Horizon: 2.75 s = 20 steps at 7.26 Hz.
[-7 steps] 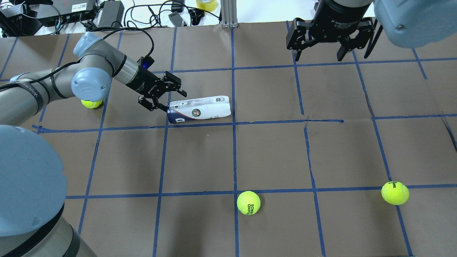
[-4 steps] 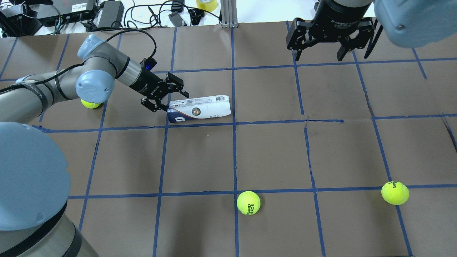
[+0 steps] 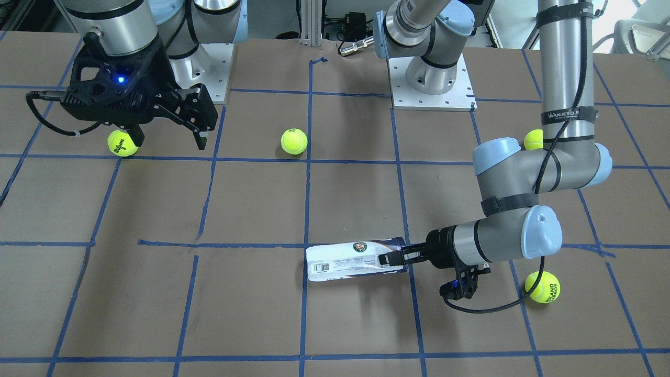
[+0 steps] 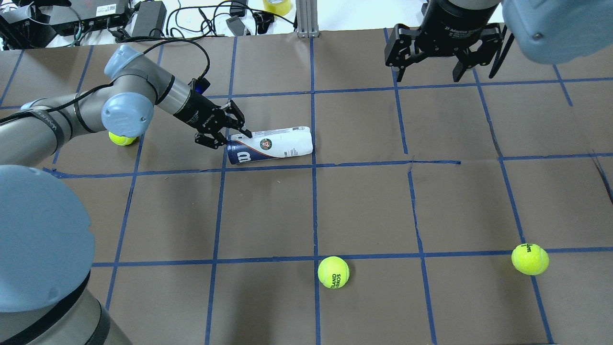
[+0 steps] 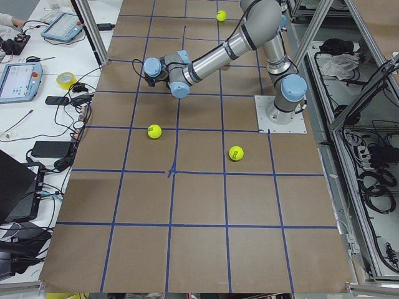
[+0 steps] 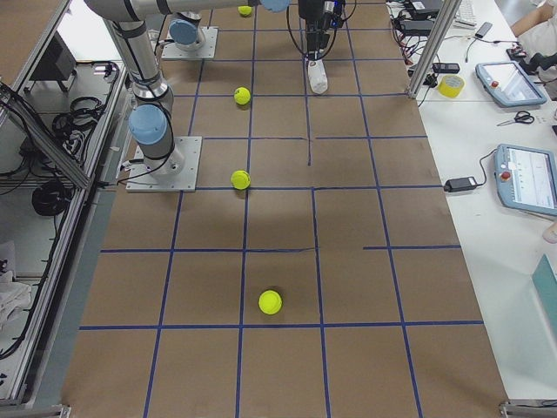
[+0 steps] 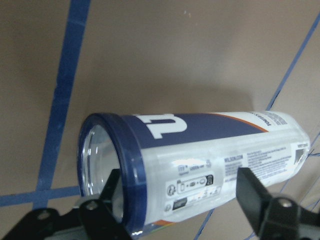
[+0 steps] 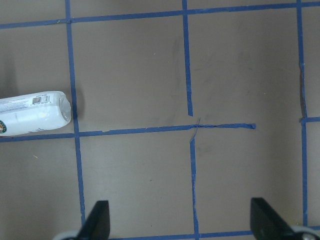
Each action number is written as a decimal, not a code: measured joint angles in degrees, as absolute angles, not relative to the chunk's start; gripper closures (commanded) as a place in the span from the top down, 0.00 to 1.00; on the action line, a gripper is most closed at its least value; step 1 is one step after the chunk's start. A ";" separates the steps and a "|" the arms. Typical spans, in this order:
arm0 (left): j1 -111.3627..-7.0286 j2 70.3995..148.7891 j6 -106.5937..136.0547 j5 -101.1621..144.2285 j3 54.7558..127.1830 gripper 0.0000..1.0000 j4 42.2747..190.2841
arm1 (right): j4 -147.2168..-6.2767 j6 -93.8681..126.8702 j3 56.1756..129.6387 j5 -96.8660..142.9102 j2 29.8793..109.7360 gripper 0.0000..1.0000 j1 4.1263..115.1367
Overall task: Lift up tennis ball bucket
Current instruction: 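Lift the tube with the left gripper, swinging it upright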
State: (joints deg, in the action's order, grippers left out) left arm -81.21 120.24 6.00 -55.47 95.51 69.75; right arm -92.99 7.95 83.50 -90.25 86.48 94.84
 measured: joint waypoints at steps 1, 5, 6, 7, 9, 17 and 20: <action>-81.21 119.54 7.17 -55.77 94.81 0.00 69.83 | -92.99 7.92 83.50 -90.28 86.49 1.00 94.84; -82.99 116.36 11.12 -65.69 84.84 0.00 72.02 | -92.95 7.91 83.50 -89.97 86.49 1.00 94.94; -84.28 115.75 11.99 -69.20 82.07 0.00 72.52 | -92.95 7.91 83.50 -90.03 86.49 1.00 94.94; -85.51 115.25 12.58 -72.30 80.22 0.00 72.80 | -92.93 7.91 83.50 -90.12 86.49 1.00 94.94; -87.01 114.64 12.98 -76.77 78.70 0.00 72.42 | -92.90 7.87 83.50 -90.21 86.48 1.00 94.93; -94.14 114.99 11.37 -89.90 74.32 0.00 68.42 | -92.79 7.91 83.49 -90.46 86.49 1.00 94.95; -96.48 115.82 9.76 -92.58 74.15 0.00 65.10 | -92.78 7.85 83.50 -90.33 86.48 1.00 95.01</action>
State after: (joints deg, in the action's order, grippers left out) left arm -96.48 115.82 9.76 -92.58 74.15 65.10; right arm -92.78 7.85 83.50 -90.33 86.48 95.01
